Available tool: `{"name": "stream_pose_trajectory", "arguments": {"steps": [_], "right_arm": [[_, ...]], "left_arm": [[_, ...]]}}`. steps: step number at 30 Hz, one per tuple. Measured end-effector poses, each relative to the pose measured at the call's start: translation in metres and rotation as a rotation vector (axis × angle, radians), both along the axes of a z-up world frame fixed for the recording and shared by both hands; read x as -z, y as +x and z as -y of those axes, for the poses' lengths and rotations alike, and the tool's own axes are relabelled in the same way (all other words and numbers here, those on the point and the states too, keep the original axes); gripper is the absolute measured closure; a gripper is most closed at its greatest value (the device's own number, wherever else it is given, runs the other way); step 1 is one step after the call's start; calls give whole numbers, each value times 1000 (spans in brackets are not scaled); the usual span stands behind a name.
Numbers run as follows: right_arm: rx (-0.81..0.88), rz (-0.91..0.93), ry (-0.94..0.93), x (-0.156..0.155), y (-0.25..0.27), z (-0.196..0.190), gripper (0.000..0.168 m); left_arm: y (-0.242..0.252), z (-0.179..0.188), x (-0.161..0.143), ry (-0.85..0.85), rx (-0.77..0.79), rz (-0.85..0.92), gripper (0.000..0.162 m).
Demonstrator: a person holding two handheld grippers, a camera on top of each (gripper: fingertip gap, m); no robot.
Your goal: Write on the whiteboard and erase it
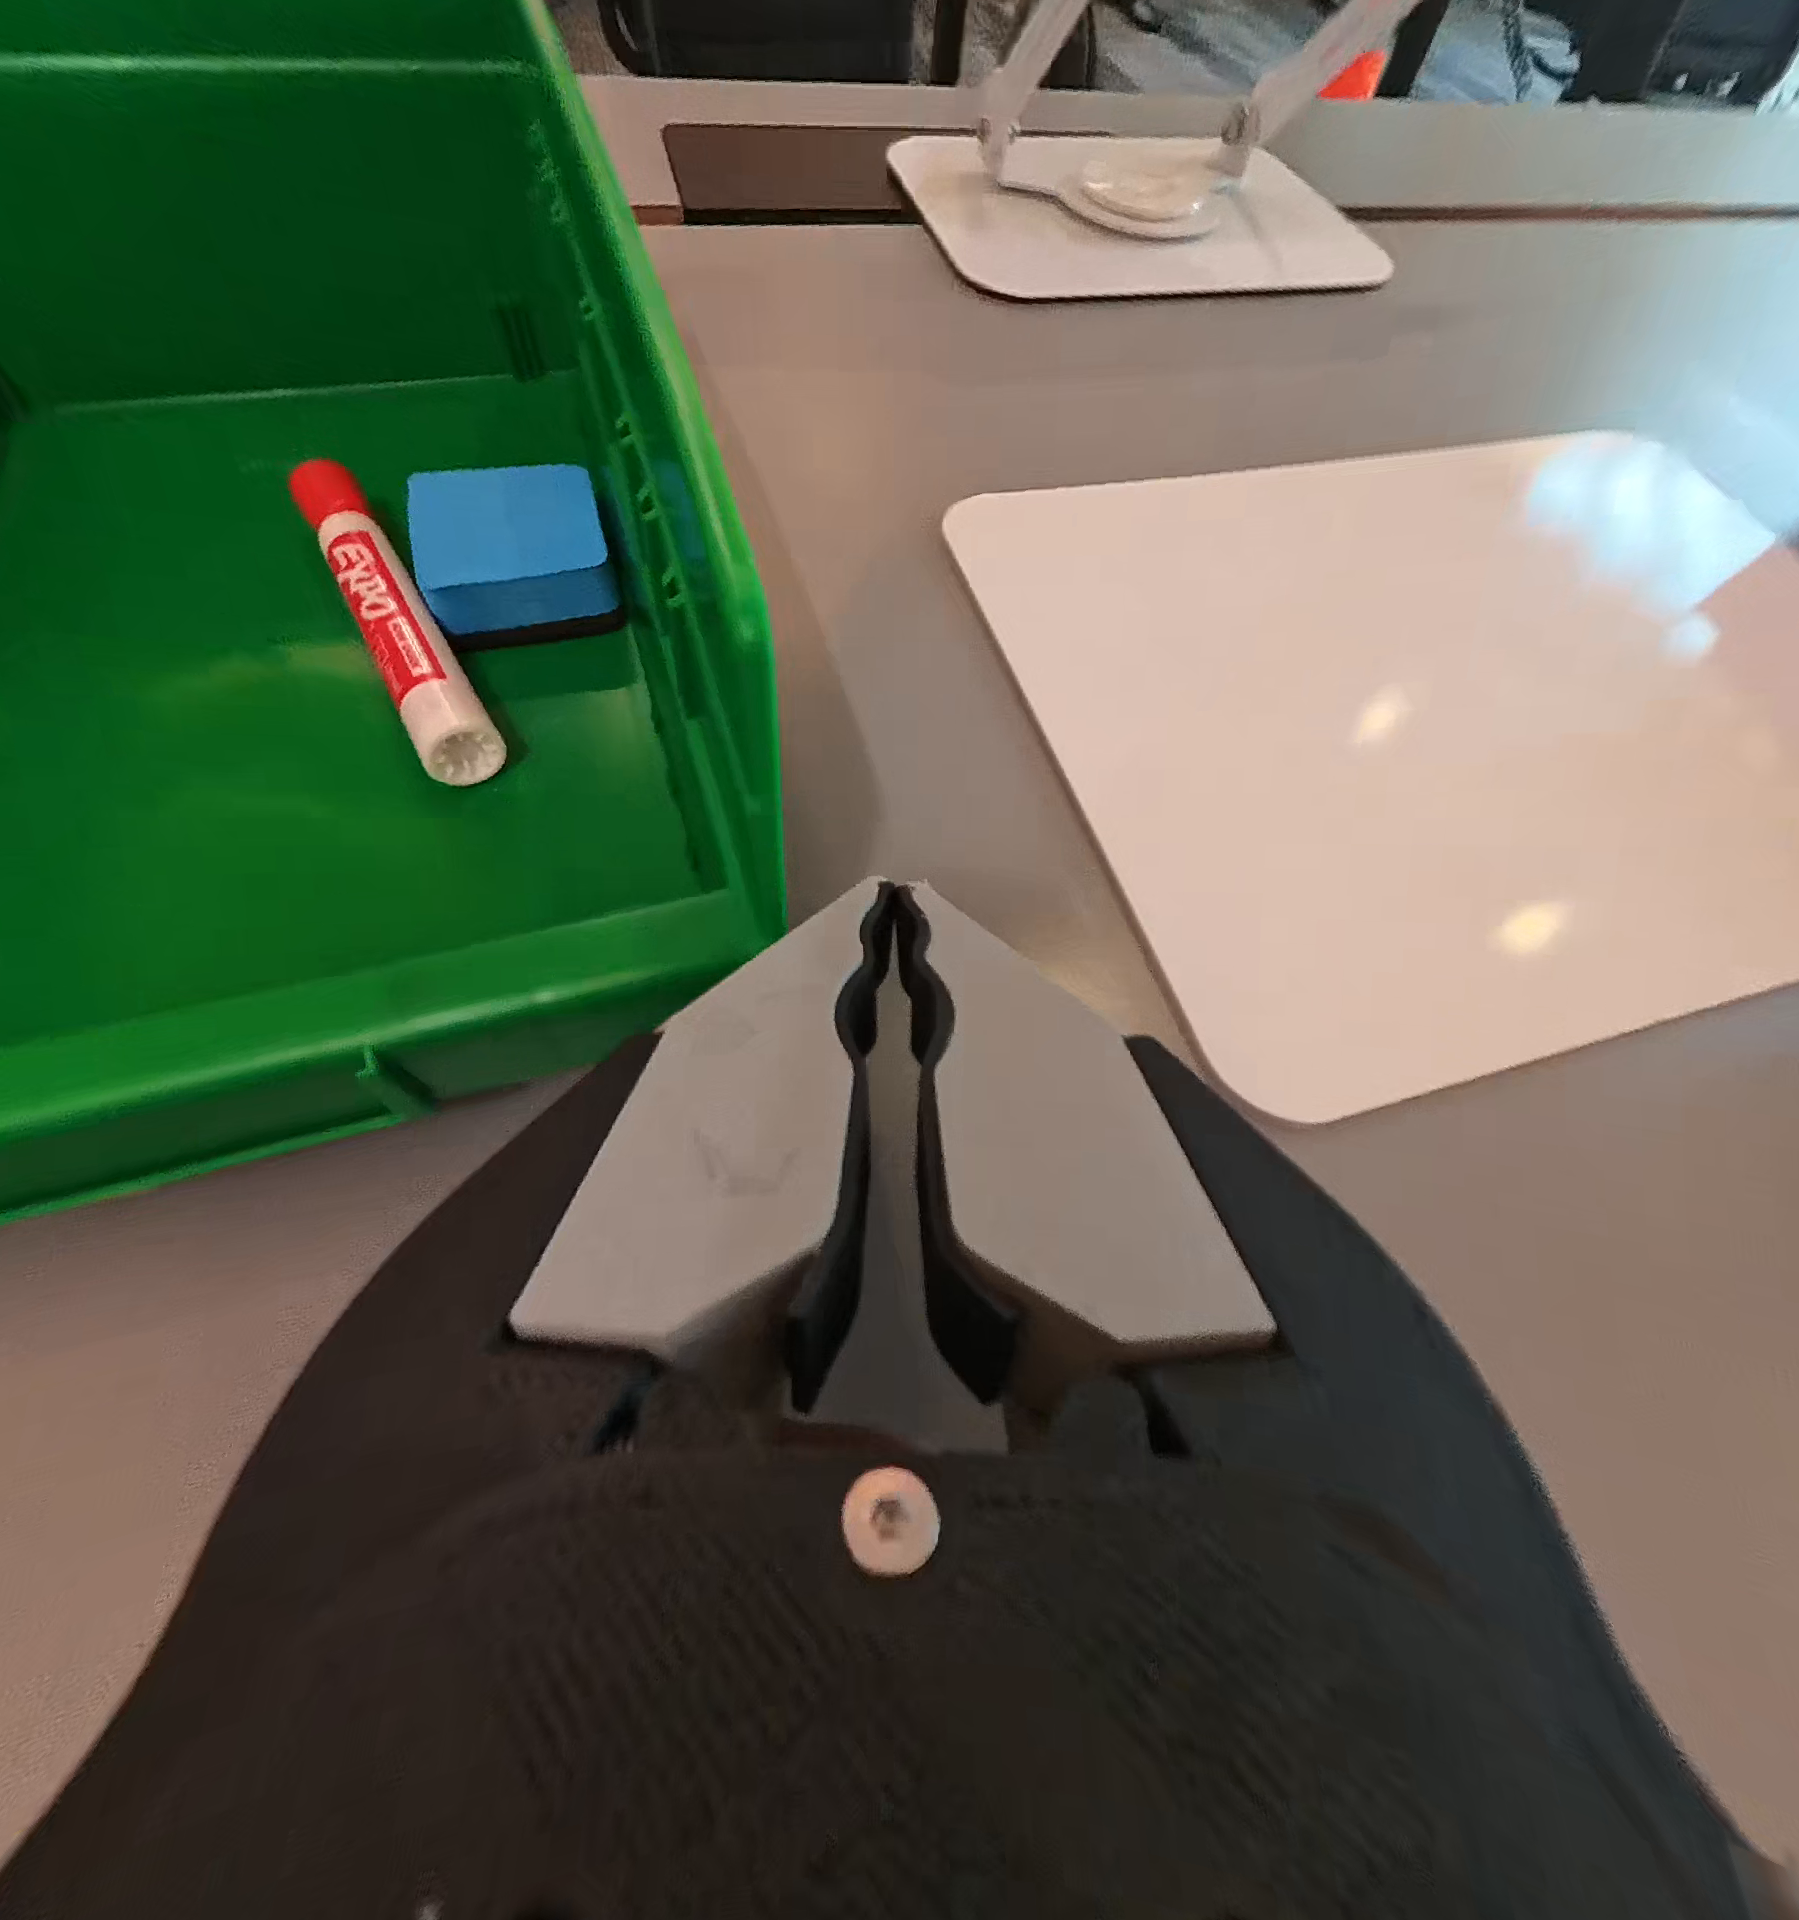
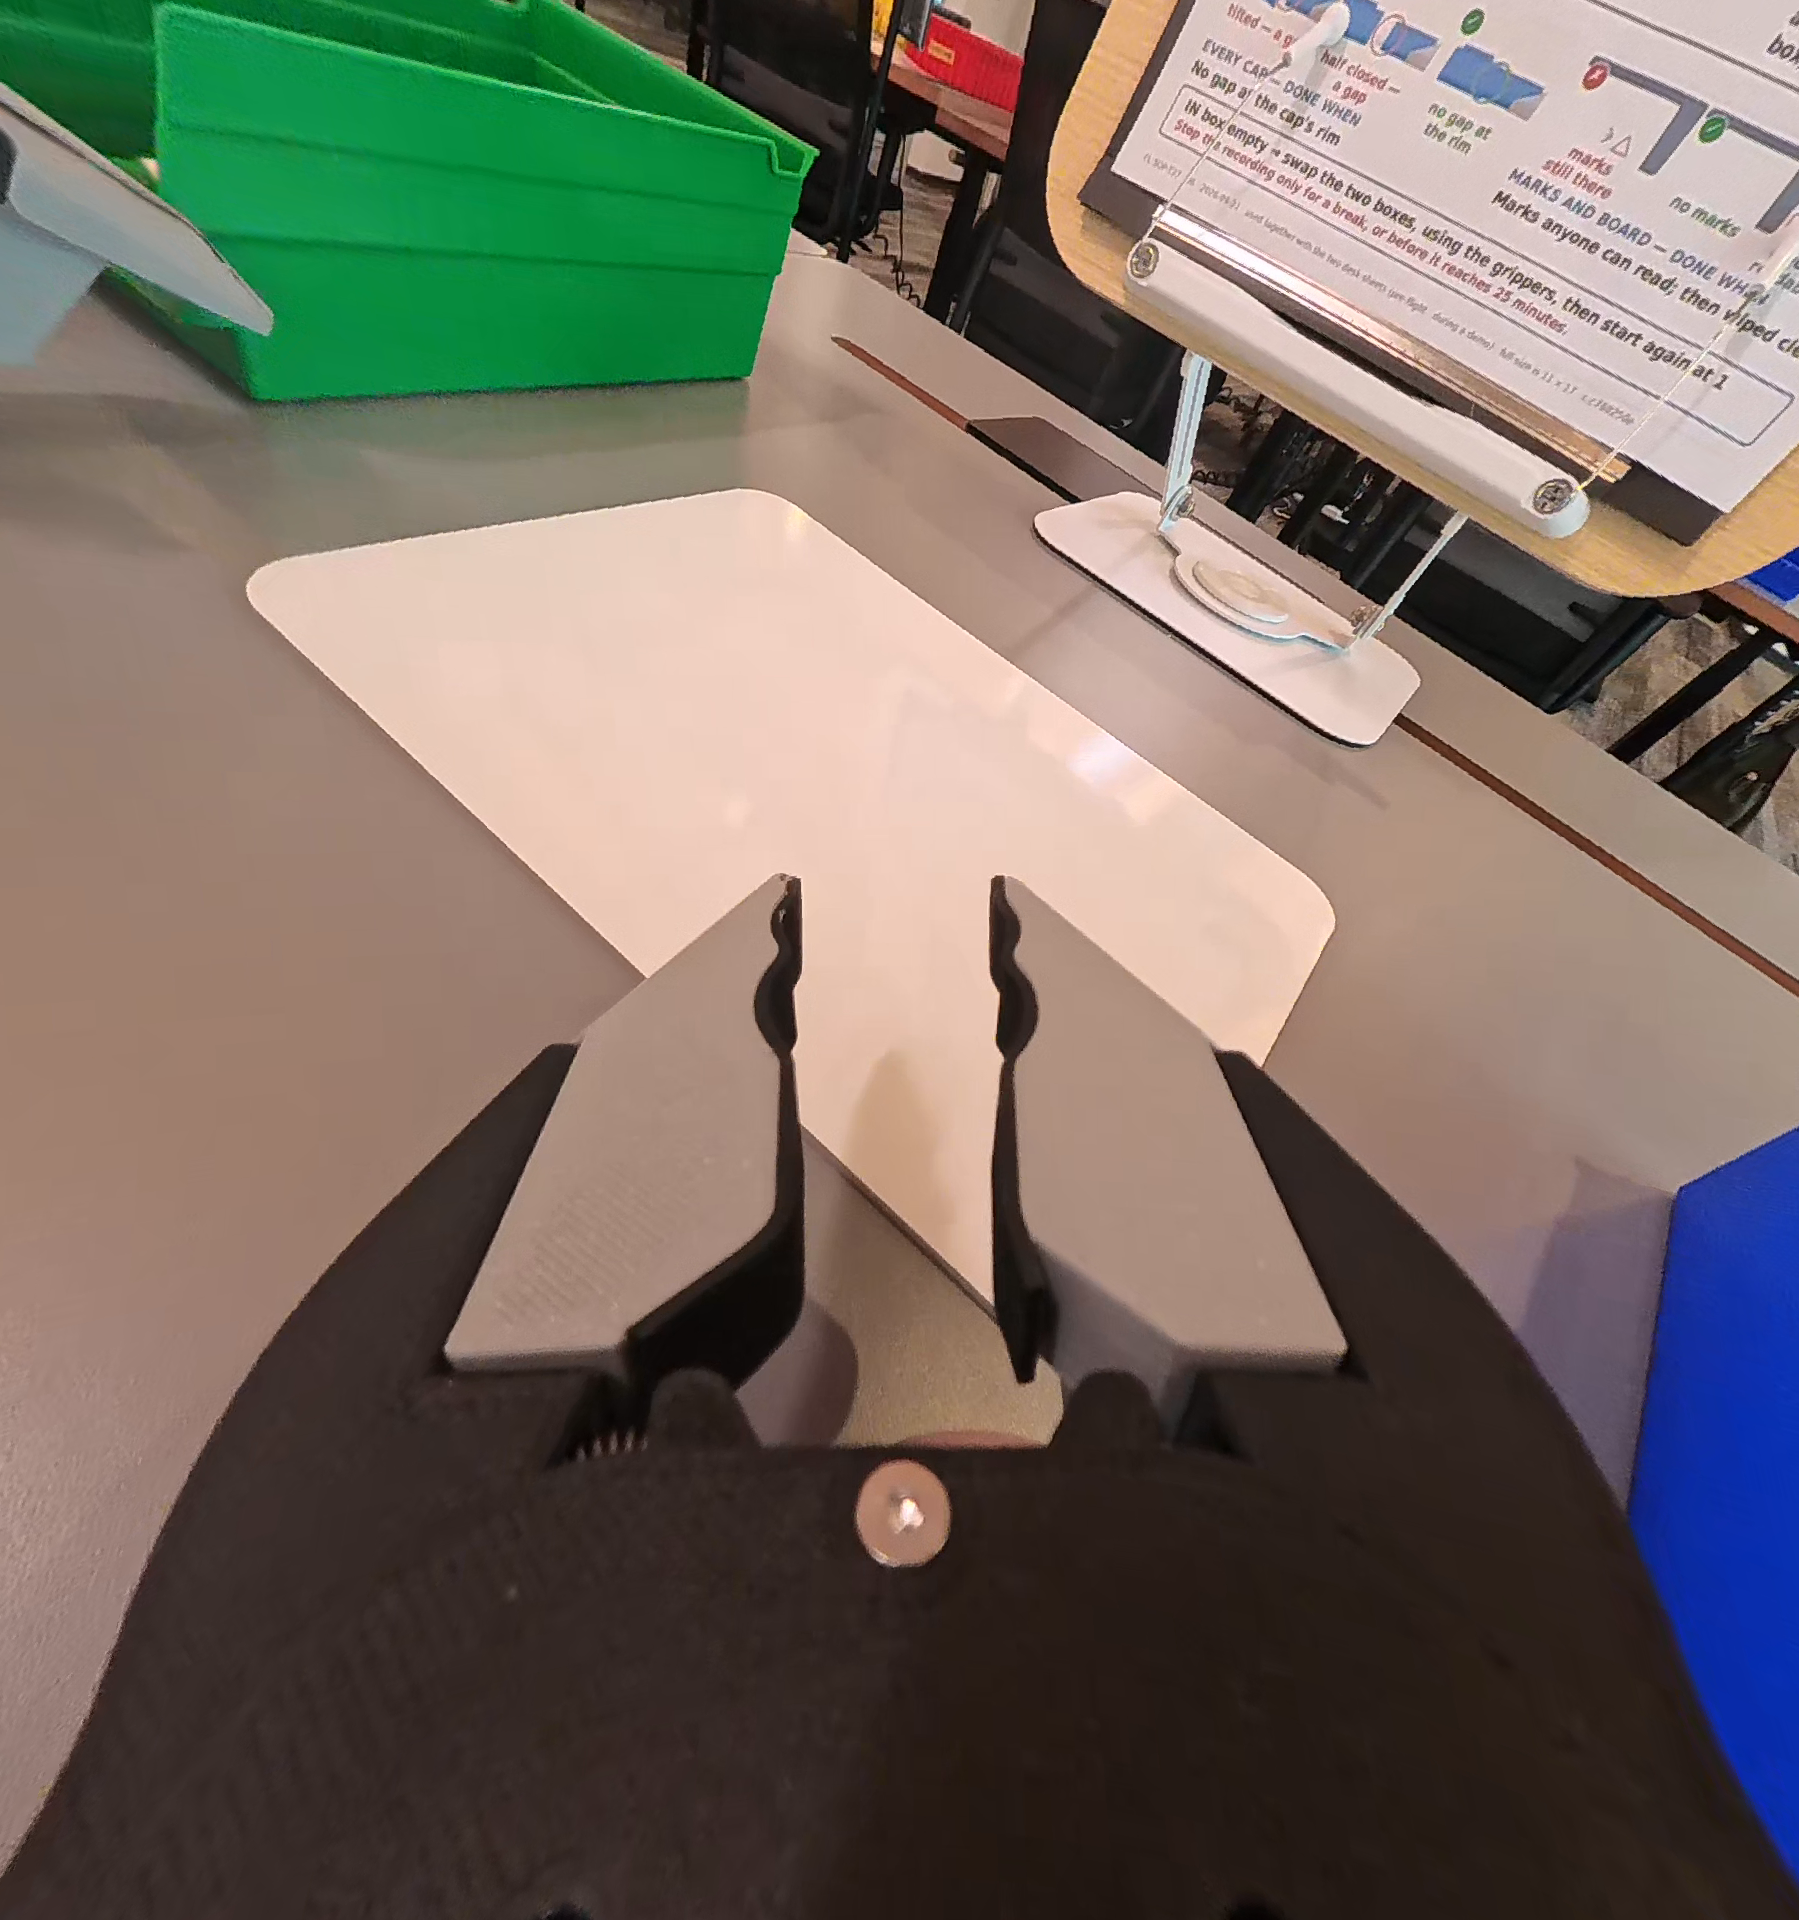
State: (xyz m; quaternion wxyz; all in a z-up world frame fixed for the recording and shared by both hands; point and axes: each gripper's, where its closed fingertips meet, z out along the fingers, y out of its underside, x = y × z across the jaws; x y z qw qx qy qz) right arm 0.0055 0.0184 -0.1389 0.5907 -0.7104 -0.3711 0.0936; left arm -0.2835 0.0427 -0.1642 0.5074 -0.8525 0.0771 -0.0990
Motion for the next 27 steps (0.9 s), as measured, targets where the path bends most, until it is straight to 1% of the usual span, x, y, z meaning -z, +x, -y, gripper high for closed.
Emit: {"name": "stream_pose_trajectory", "arguments": {"steps": [2, 3, 5, 7, 10, 15, 17, 20, 27], "right_arm": [[1, -7, 3, -1, 0, 0, 136], [2, -9, 3, -1, 1, 0, 136], [1, -13, 1, -1, 1, 0, 135], [-1, -13, 0, -1, 1, 0, 135], [-2, -8, -3, -1, 0, 0, 135], [-3, 0, -3, 0, 0, 0, 134], [-3, 2, -6, 1, 0, 0, 134], [-4, 2, -7, 1, -1, 0, 134], [2, -17, -10, -1, 1, -1, 135]], "left_arm": [[3, 1, -2, -5, 40, 85, 162], [4, 2, -3, -8, 53, 120, 159], [3, 2, -3, -19, 62, 160, 162], [5, 3, -5, -10, 81, 181, 157], [5, 4, -7, 15, 71, 144, 152], [12, 6, -9, 52, 94, 43, 129], [15, 8, -10, 61, 107, 28, 125], [20, 10, -11, 70, 145, 29, 124], [21, 9, -7, 63, 131, -32, 125]]}}
